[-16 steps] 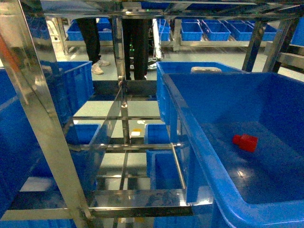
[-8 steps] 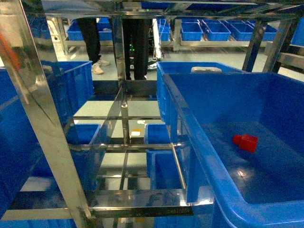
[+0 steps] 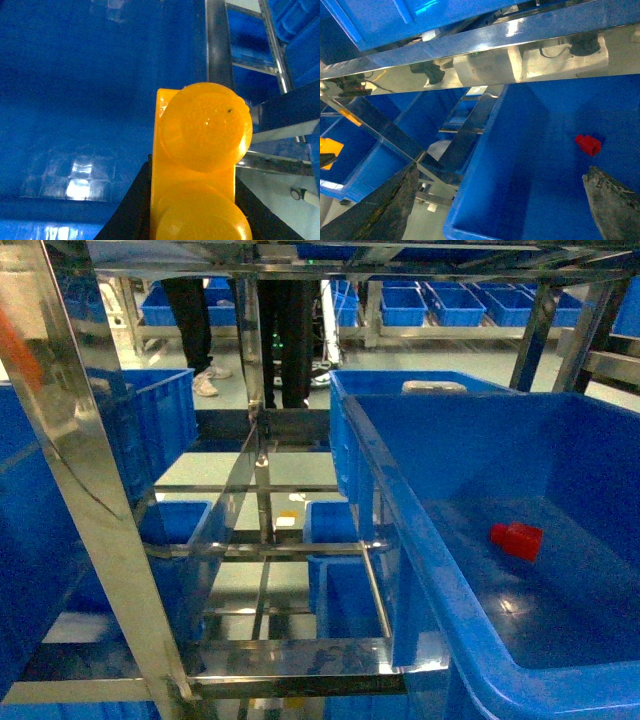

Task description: Sort and place red and yellow blocks in left bins

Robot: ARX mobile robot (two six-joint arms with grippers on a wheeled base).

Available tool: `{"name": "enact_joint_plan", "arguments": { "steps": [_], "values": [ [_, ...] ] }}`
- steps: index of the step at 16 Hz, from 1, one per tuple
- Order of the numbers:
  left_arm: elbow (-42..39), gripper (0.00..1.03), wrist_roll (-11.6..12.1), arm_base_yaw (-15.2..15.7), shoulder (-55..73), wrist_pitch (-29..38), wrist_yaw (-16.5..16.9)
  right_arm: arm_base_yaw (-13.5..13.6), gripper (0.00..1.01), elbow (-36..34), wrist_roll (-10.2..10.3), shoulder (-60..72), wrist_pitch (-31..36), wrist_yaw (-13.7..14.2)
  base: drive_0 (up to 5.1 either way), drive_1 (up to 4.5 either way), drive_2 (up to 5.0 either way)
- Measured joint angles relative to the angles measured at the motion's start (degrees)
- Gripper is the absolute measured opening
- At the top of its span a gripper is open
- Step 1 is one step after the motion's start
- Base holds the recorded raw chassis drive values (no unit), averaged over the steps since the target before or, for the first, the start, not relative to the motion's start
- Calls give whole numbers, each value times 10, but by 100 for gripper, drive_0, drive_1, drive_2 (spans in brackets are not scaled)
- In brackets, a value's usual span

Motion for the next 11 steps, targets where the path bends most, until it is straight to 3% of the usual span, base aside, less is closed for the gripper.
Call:
{"name": "enact_joint_plan", "arguments": {
  "steps": [2, 6, 11],
  "values": [
    [-15, 26, 43, 33, 54, 73, -13, 0, 98, 0, 0, 0, 0, 0, 0, 0, 0],
    [-15, 26, 60, 48, 85, 120, -24, 0, 98, 0, 0, 0, 0, 0, 0, 0, 0],
    [-16, 26, 101, 80, 196, 278, -42, 0, 98, 0, -1, 0, 0, 0, 0, 0, 0]
  ]
}}
